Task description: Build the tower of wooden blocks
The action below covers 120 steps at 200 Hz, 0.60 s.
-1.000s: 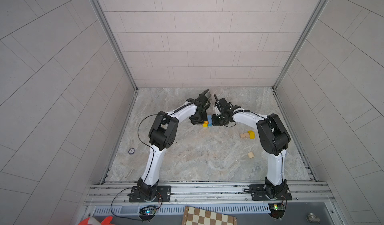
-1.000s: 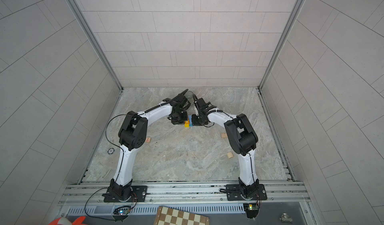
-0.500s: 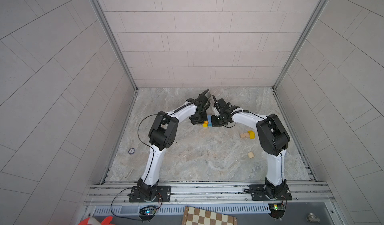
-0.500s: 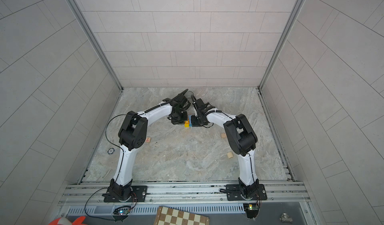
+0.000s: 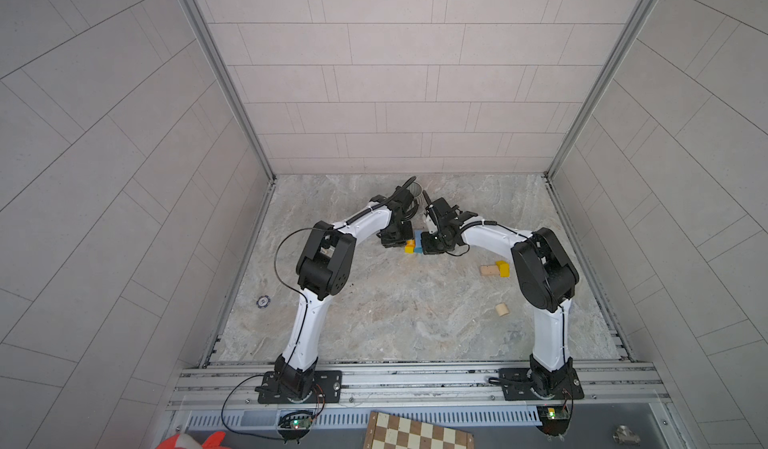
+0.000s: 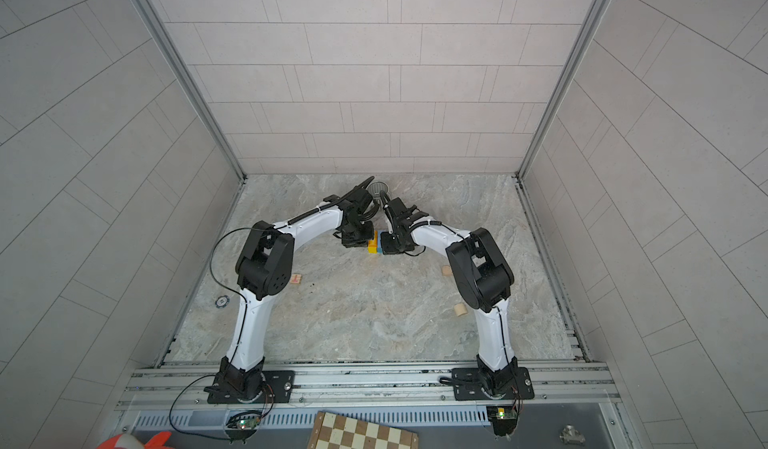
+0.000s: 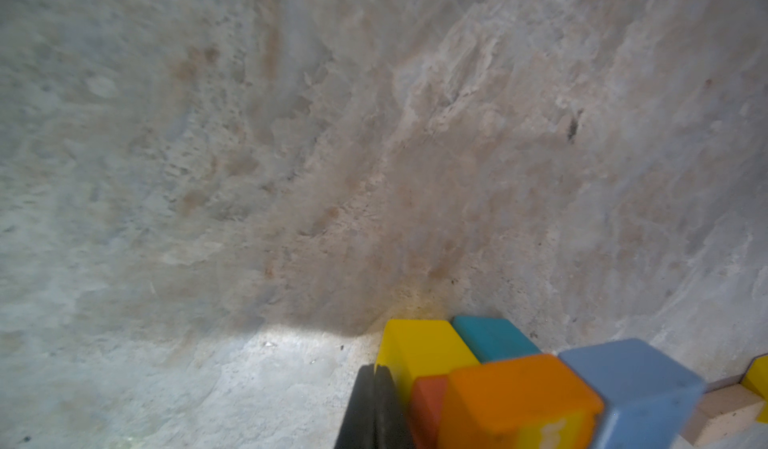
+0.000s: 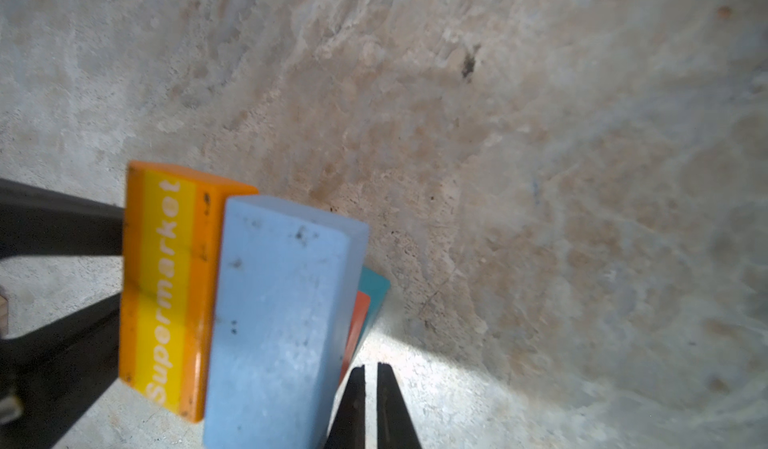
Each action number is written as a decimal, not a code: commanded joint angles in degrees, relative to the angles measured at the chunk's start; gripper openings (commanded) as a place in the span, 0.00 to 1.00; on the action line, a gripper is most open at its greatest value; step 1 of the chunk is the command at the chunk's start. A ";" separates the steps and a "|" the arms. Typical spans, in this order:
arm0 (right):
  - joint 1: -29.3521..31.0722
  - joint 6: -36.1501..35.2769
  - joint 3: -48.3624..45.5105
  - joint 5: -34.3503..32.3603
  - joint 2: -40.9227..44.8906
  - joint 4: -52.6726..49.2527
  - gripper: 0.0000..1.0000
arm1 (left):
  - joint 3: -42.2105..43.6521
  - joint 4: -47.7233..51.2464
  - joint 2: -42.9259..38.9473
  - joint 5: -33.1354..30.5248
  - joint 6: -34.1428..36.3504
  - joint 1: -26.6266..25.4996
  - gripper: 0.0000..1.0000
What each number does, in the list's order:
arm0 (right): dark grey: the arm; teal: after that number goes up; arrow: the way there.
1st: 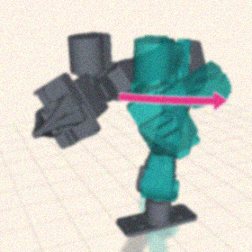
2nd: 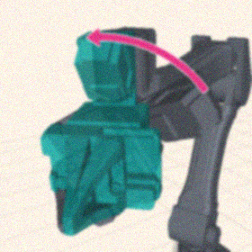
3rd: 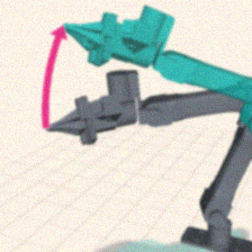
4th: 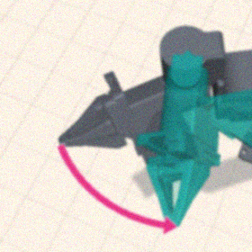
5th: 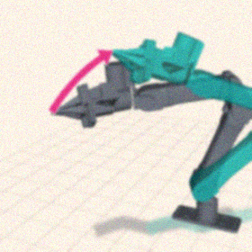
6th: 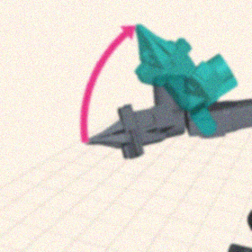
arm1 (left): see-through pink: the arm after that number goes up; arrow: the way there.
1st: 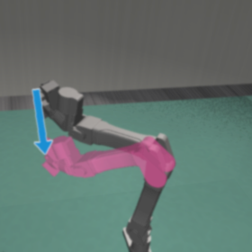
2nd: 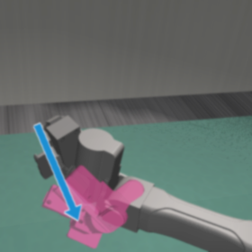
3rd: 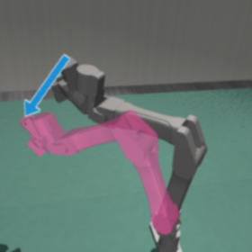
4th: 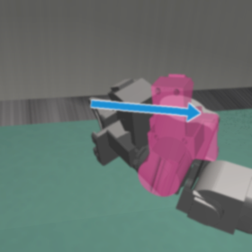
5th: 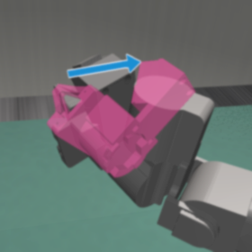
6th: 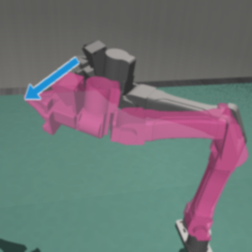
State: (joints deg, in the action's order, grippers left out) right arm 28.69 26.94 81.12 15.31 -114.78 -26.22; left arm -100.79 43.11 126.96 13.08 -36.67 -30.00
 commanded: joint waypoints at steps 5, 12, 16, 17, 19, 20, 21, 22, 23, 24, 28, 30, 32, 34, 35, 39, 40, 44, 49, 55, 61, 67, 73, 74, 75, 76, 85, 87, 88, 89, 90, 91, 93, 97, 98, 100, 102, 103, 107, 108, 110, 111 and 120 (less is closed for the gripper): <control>0.27 -0.97 1.15 -2.10 0.47 -2.28 0.11 | 0.76 0.30 -1.58 0.18 -0.24 0.62 0.00; 0.28 -0.88 0.99 -2.44 0.90 -2.63 0.13 | 1.17 0.30 -1.95 -0.05 -0.25 0.80 0.00; 0.31 -1.00 0.84 -2.68 1.14 -2.80 0.13 | 1.34 0.30 -2.12 -0.15 -0.21 0.94 0.00; 0.27 -1.00 0.82 -2.75 1.23 -2.84 0.14 | 1.36 0.31 -2.22 -0.16 -0.23 0.97 0.00; 0.22 -1.01 0.73 -2.92 1.47 -2.91 0.14 | 1.56 0.22 -2.35 -0.20 -0.18 0.99 0.00; 0.22 -1.01 0.67 -3.01 1.52 -2.98 0.15 | 1.61 0.22 -2.42 -0.18 -0.17 1.08 0.00; 0.23 -1.05 0.65 -3.09 1.64 -3.01 0.15 | 1.67 0.22 -2.46 -0.17 -0.17 1.12 0.00; 0.23 -1.03 0.63 -3.18 1.78 -3.03 0.15 | 1.71 0.22 -2.48 -0.25 -0.21 1.15 0.00; 0.23 -1.02 0.54 -3.27 1.90 -3.09 0.16 | 1.81 0.17 -2.58 -0.30 -0.23 1.20 0.00; 0.23 -1.02 0.49 -3.36 2.00 -3.11 0.16 | 1.86 0.11 -2.67 -0.27 -0.15 1.23 0.00; 0.23 -0.99 0.25 -3.67 2.45 -3.21 0.18 | 2.11 0.13 -3.03 -0.37 -0.03 1.33 0.00; 0.21 -1.12 0.09 -3.88 2.63 -3.27 0.18 | 2.23 0.13 -3.16 -0.41 -0.06 1.41 0.00; 0.22 -1.10 -0.09 -4.06 2.92 -3.30 0.19 | 2.46 0.06 -3.39 -0.44 0.00 1.49 0.00; 0.14 -1.10 -0.22 -4.26 3.21 -3.35 0.19 | 2.58 0.05 -3.49 -0.56 0.01 1.58 0.00; 0.14 -1.10 -0.33 -4.34 3.40 -3.38 0.20 | 2.73 0.04 -3.61 -0.58 0.01 1.64 0.00; 0.11 -1.18 -0.68 -4.76 3.94 -3.46 0.21 | 3.03 -0.02 -4.03 -0.63 0.01 1.82 0.01; 0.08 -1.18 -0.78 -4.81 4.08 -3.47 0.22 | 3.04 -0.04 -4.10 -0.66 0.06 1.84 0.01; 0.05 -1.18 -1.21 -5.23 4.69 -3.55 0.23 | 3.46 -0.17 -4.45 -0.77 0.14 2.01 0.02; -0.11 -1.27 -1.83 -5.67 5.62 -3.54 0.24 | 4.02 -0.35 -5.05 -0.85 0.16 2.20 0.03; -0.34 -1.27 -2.50 -6.08 6.62 -3.70 0.26 | 4.58 -0.57 -5.79 -0.97 0.10 2.42 0.05; -0.54 -1.27 -3.11 -6.27 7.44 -3.83 0.28 | 5.27 -0.87 -6.50 -1.04 0.10 2.72 0.08; -0.86 -1.23 -3.93 -6.70 8.57 -3.98 0.29 | 5.94 -1.07 -7.31 -1.13 0.23 2.91 0.13; -1.21 -1.23 -4.70 -6.97 9.55 -4.25 0.31 | 6.61 -1.31 -8.15 -1.28 0.32 3.09 0.20; -1.24 -1.21 -4.81 -7.01 9.74 -4.31 0.31 | 6.68 -1.34 -8.27 -1.29 0.35 3.10 0.22; -1.30 -1.24 -4.91 -7.07 9.88 -4.38 0.32 | 6.80 -1.39 -8.33 -1.30 0.36 3.10 0.23; -1.41 -1.26 -5.05 -7.19 10.08 -4.38 0.32 | 6.95 -1.47 -8.58 -1.34 0.36 3.15 0.25; -1.85 -1.26 -6.18 -7.76 11.28 -4.54 0.34 | 8.05 -1.92 -9.74 -1.57 0.39 3.30 0.39; -2.00 -1.27 -6.72 -7.95 11.81 -4.66 0.35 | 8.26 -2.01 -10.07 -1.66 0.37 3.33 0.41; -2.07 -1.23 -6.83 -8.07 11.92 -4.69 0.35 | 8.39 -2.08 -10.24 -1.70 0.37 3.30 0.42; -2.07 -1.23 -6.83 -8.07 11.92 -4.69 0.35 | 8.49 -2.12 -10.41 -1.68 0.37 3.29 0.43; -2.15 -1.21 -7.02 -8.18 12.07 -4.71 0.35 | 8.63 -2.18 -10.59 -1.67 0.37 3.37 0.44; -2.19 -1.20 -7.20 -8.23 12.23 -4.76 0.36 | 8.79 -2.26 -10.72 -1.71 0.37 3.41 0.45; -2.38 -1.26 -7.49 -8.27 12.63 -4.80 0.36 | 9.06 -2.40 -11.02 -1.71 0.37 3.45 0.47; -2.84 -1.16 -8.33 -8.55 13.48 -5.02 0.38 | 9.58 -2.58 -11.58 -1.74 0.37 3.39 0.51; -2.89 -1.18 -8.43 -8.59 13.68 -5.05 0.38 | 9.70 -2.63 -11.74 -1.78 0.37 3.47 0.51; -3.00 -1.18 -8.61 -8.61 13.83 -5.06 0.38 | 9.86 -2.71 -12.00 -1.78 0.37 3.46 0.53; -3.19 -1.19 -9.05 -8.63 14.15 -5.11 0.40 | 10.21 -2.89 -12.19 -1.86 0.37 3.52 0.55; -3.46 -1.16 -9.40 -8.65 14.50 -5.15 0.41 | 10.33 -2.92 -12.40 -1.85 0.37 3.53 0.56; -3.73 -1.23 -10.02 -8.73 15.09 -5.16 0.43 | 10.84 -3.09 -12.98 -1.98 0.39 3.54 0.59; -3.90 -1.21 -10.24 -8.81 15.23 -5.16 0.44 | 10.99 -3.15 -13.14 -2.04 0.42 3.54 0.60; -4.03 -1.19 -10.67 -9.01 15.58 -5.18 0.46 | 11.33 -3.26 -13.27 -2.08 0.42 3.54 0.61; -4.14 -1.19 -10.87 -9.08 15.79 -5.17 0.47 | 11.50 -3.32 -13.47 -2.18 0.44 3.50 0.62; -5.01 -1.09 -13.12 -10.43 17.96 -4.93 0.54 | 13.11 -4.17 -14.91 -2.29 0.37 3.50 0.71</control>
State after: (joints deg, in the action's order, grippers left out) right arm 25.52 25.93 71.96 8.78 -101.12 -29.02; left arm -90.83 40.45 116.42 12.01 -36.21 -26.46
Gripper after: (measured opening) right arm 0.470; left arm 0.623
